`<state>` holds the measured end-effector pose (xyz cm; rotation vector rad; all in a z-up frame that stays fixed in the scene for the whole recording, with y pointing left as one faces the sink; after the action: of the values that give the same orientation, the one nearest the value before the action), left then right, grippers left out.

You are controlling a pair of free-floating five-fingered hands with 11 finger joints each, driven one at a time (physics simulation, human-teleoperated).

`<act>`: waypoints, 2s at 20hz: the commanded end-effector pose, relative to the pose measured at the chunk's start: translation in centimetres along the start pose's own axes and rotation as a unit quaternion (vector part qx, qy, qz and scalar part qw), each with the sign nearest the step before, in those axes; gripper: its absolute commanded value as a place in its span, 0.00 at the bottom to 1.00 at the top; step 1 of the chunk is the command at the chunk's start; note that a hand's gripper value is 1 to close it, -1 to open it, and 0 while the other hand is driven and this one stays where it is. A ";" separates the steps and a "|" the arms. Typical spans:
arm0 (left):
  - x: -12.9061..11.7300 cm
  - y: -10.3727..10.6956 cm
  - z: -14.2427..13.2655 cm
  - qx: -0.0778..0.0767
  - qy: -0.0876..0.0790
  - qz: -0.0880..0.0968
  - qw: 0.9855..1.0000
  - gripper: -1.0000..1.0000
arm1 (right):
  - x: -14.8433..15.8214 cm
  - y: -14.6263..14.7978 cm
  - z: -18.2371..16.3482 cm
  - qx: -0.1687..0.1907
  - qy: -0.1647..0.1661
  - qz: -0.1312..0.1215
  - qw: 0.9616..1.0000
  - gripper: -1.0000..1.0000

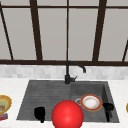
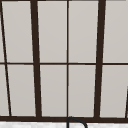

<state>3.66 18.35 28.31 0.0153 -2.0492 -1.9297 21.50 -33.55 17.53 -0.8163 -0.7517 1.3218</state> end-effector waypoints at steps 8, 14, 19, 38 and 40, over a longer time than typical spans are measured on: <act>0.0 0.0 0.0 0.000 0.000 0.000 1.000 0.50 | 6.0 4.3 5.2 0.005 -0.005 -0.008 1.000 0.00; 0.0 0.0 0.0 0.000 0.000 0.000 1.000 0.50 | 6.7 6.0 7.5 -0.001 -0.009 -0.018 1.000 0.00; 0.0 0.0 0.0 0.000 0.000 0.000 1.000 0.50 | 7.4 5.9 7.3 0.017 -0.028 -0.026 0.999 0.00; -0.1 2.2 3.8 -0.011 0.015 0.034 0.999 0.00 | 7.5 5.9 7.4 0.008 -0.029 -0.029 0.999 0.50; -0.3 2.7 5.0 -0.005 0.025 0.044 0.999 0.00 | 7.5 5.9 7.4 0.007 -0.028 -0.029 0.999 0.50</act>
<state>3.35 21.79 30.12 -0.0377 -2.0208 -1.9157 12.92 -25.08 16.43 -0.7423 -0.8044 1.3004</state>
